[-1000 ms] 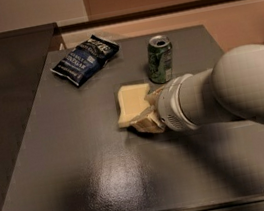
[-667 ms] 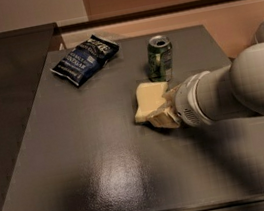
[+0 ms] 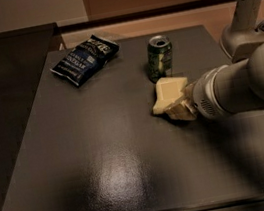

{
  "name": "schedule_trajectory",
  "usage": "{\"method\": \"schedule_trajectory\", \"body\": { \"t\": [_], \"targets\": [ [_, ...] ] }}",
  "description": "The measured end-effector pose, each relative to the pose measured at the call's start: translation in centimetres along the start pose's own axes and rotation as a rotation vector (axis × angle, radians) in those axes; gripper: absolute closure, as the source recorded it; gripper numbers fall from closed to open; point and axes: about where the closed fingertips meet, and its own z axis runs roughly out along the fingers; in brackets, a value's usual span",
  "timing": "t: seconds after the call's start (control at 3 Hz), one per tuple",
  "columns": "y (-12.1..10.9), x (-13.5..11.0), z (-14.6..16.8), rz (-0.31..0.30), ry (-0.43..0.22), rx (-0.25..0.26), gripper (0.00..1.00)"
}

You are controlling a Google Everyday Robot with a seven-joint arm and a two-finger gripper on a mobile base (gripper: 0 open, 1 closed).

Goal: Move sponge near green can

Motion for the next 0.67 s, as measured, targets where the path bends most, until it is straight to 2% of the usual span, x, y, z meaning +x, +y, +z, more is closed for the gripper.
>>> {"method": "schedule_trajectory", "body": {
  "t": [0.33, 0.67],
  "targets": [
    [-1.29, 0.02, 0.19, 0.005, 0.002, 0.016, 0.35],
    [-1.16, -0.05, 0.18, 0.003, 0.001, 0.015, 0.12]
  ]
}}
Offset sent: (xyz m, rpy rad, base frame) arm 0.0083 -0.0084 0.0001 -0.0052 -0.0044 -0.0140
